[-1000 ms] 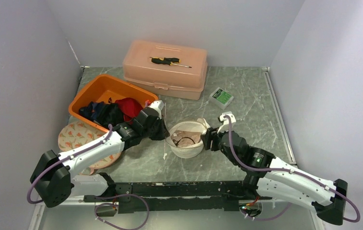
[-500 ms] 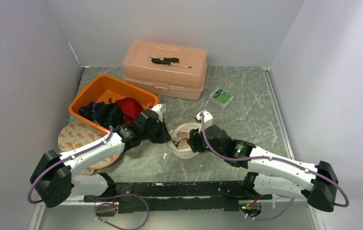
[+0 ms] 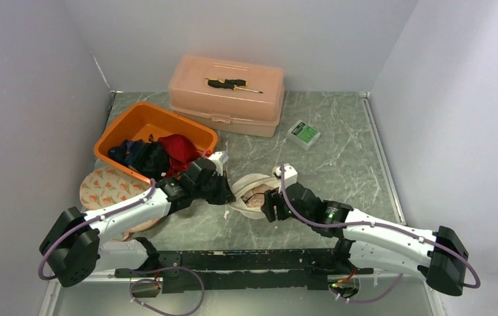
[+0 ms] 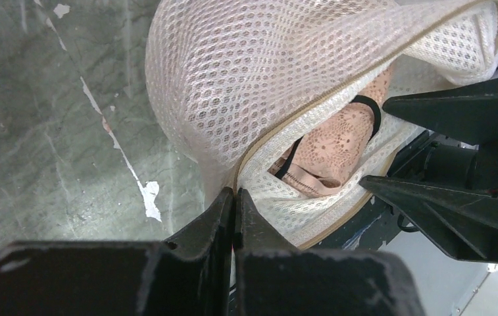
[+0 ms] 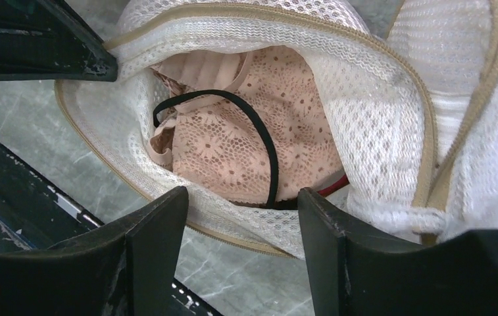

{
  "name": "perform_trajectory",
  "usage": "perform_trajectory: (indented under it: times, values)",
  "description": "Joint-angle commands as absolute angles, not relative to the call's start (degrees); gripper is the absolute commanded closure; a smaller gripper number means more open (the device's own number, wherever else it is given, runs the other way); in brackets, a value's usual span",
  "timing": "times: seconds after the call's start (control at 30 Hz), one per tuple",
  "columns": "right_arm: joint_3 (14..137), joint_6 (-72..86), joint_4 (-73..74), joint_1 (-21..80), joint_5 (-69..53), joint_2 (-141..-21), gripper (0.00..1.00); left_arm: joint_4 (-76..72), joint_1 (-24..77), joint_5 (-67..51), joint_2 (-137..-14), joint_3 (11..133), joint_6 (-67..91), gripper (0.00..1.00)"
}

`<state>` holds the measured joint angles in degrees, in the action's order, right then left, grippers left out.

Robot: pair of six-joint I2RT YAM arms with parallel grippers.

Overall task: Unzip the laundry bag and remove the bra
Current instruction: Pick up the bra from the laundry bag.

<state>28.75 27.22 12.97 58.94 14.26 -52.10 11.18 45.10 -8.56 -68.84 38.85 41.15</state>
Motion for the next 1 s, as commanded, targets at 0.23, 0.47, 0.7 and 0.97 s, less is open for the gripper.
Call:
perform_trajectory:
  times: [0.23, 0.47, 0.7, 0.97]
  values:
    - [34.73, 26.35, 10.11, 59.15, 19.46, -51.07, 0.29, 6.79, 45.93, -11.29, -67.3, 37.58, 40.85, 0.97]
    - [36.65, 31.82, 11.77, 58.89, 23.41, -59.2, 0.26, 5.2, 46.81, -11.72, -67.9, 36.33, 41.18, 0.97]
    - [32.73, 38.13, 12.94, 58.66, 25.07, -57.57, 0.23, 2.99, 47.82, -12.09, -70.05, 35.53, 41.39, 0.97]
    - [28.16, 44.1, 15.23, 57.3, 29.61, -49.51, 0.21, 0.45, 49.13, -11.71, -71.29, 34.91, 42.21, 0.97]
